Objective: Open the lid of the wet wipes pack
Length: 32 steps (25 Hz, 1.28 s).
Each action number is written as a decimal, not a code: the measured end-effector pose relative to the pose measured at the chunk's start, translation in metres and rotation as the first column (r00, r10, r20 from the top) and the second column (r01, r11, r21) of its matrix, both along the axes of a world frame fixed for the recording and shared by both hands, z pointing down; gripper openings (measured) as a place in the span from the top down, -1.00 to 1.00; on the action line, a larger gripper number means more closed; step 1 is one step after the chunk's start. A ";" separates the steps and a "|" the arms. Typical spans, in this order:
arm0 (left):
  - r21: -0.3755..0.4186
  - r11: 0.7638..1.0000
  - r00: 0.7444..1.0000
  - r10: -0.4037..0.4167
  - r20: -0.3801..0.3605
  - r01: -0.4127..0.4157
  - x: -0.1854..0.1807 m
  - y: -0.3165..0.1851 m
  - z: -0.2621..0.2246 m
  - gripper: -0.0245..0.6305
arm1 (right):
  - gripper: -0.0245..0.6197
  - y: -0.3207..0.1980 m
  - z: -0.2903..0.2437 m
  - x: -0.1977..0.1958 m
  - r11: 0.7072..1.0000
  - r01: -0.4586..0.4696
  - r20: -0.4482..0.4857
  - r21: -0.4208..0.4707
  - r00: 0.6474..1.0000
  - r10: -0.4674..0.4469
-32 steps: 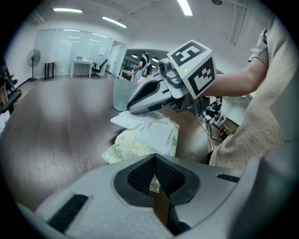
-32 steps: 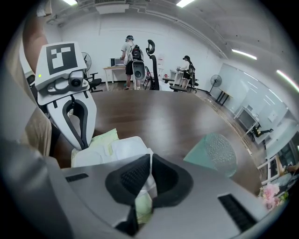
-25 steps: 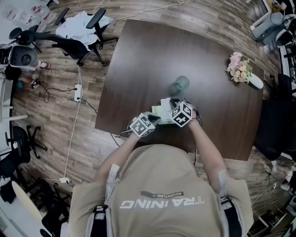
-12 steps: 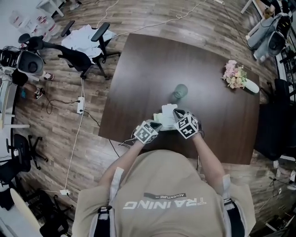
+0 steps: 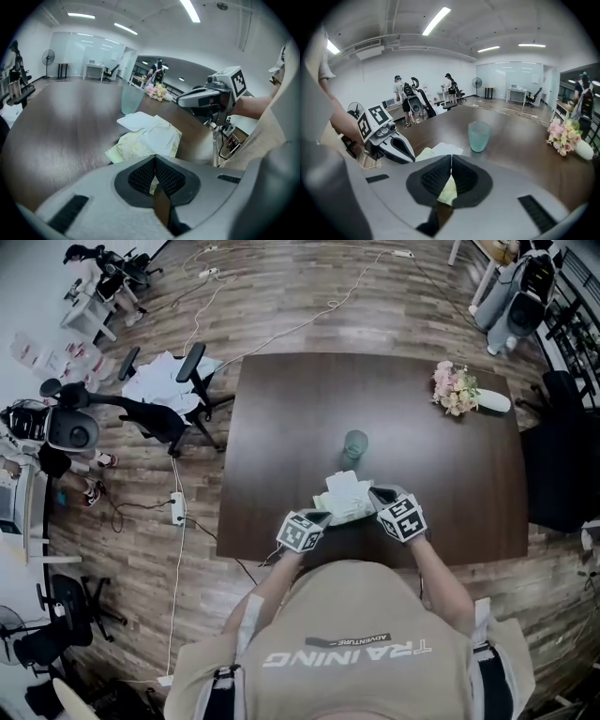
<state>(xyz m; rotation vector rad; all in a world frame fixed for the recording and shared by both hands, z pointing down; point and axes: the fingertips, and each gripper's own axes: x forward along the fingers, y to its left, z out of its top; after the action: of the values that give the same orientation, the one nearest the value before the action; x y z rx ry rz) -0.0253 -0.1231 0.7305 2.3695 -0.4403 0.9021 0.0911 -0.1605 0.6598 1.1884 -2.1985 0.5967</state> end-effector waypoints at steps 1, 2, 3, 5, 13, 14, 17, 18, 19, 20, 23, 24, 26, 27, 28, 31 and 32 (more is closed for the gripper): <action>0.006 1.000 1.000 0.002 -0.001 -0.002 0.000 0.000 -0.002 0.90 | 0.88 0.004 -0.001 0.002 1.000 -0.012 0.012 0.001 1.000 0.012; 0.011 1.000 1.000 0.000 -0.003 0.000 0.001 0.000 -0.005 0.90 | 0.88 0.009 -0.002 0.002 1.000 -0.022 0.027 0.000 0.999 0.022; 0.016 1.000 1.000 -0.006 -0.008 0.006 0.001 0.001 -0.007 0.90 | 0.88 0.014 -0.002 0.003 1.000 -0.030 0.041 -0.002 0.999 0.030; 0.025 0.999 0.999 -0.027 -0.024 0.027 0.002 0.000 -0.015 0.90 | 0.88 0.023 -0.004 0.004 0.999 -0.044 0.065 -0.005 0.997 0.045; 0.120 0.979 0.971 -0.141 -0.194 0.166 -0.003 -0.036 -0.089 0.90 | 0.88 0.018 -0.034 0.012 0.993 -0.092 0.165 0.067 0.983 0.080; 0.136 0.976 0.968 -0.137 -0.209 0.168 -0.003 -0.042 -0.099 0.90 | 0.88 0.012 -0.038 0.013 0.993 -0.091 0.169 0.080 0.983 0.077; 0.191 0.969 0.962 -0.109 -0.252 0.159 -0.001 -0.056 -0.131 0.90 | 0.88 -0.001 -0.057 0.014 0.988 -0.084 0.162 0.127 0.985 0.063; 0.209 0.965 0.960 -0.099 -0.263 0.157 0.000 -0.058 -0.141 0.90 | 0.88 -0.002 -0.065 0.013 0.986 -0.083 0.160 0.146 0.985 0.059; 0.226 0.962 0.958 -0.091 -0.272 0.156 0.001 -0.058 -0.150 0.90 | 0.88 -0.001 -0.073 0.011 0.983 -0.082 0.159 0.165 0.986 0.055; 0.242 0.958 0.956 -0.086 -0.280 0.157 0.001 -0.058 -0.158 0.90 | 0.88 0.000 -0.081 0.010 0.980 -0.081 0.161 0.183 0.986 0.051; 0.271 0.948 0.948 -0.079 -0.308 0.167 0.004 -0.060 -0.178 0.90 | 0.88 0.002 -0.105 0.010 0.969 -0.082 0.169 0.233 0.985 0.042; 0.269 0.947 0.942 -0.082 -0.327 0.176 0.005 -0.061 -0.184 0.90 | 0.88 0.002 -0.112 0.011 0.965 -0.080 0.167 0.248 0.985 0.039; 0.245 0.949 0.920 -0.096 -0.379 0.200 0.008 -0.064 -0.197 0.90 | 0.88 0.001 -0.123 0.013 0.959 -0.072 0.157 0.273 0.987 0.029; 0.234 0.949 0.909 -0.101 -0.405 0.210 0.009 -0.066 -0.204 0.90 | 0.88 0.001 -0.128 0.013 0.957 -0.068 0.152 0.283 0.988 0.025; 0.231 0.949 0.900 -0.102 -0.424 0.217 0.009 -0.067 -0.210 0.90 | 0.88 0.001 -0.133 0.012 0.954 -0.065 0.150 0.292 0.989 0.022; 0.250 0.942 0.885 -0.089 -0.457 0.224 0.010 -0.068 -0.229 0.90 | 0.88 0.003 -0.148 0.012 0.947 -0.068 0.152 0.314 0.988 0.021; 0.259 0.939 0.881 -0.083 -0.466 0.226 0.012 -0.069 -0.236 0.90 | 0.88 0.002 -0.154 0.014 0.943 -0.069 0.148 0.324 0.989 0.021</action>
<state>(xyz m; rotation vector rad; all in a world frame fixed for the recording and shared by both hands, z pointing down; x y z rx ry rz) -0.0136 -0.1921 0.4949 2.6716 -0.6050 0.1971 0.1049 -0.1584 0.5059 1.4046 -2.4677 0.3476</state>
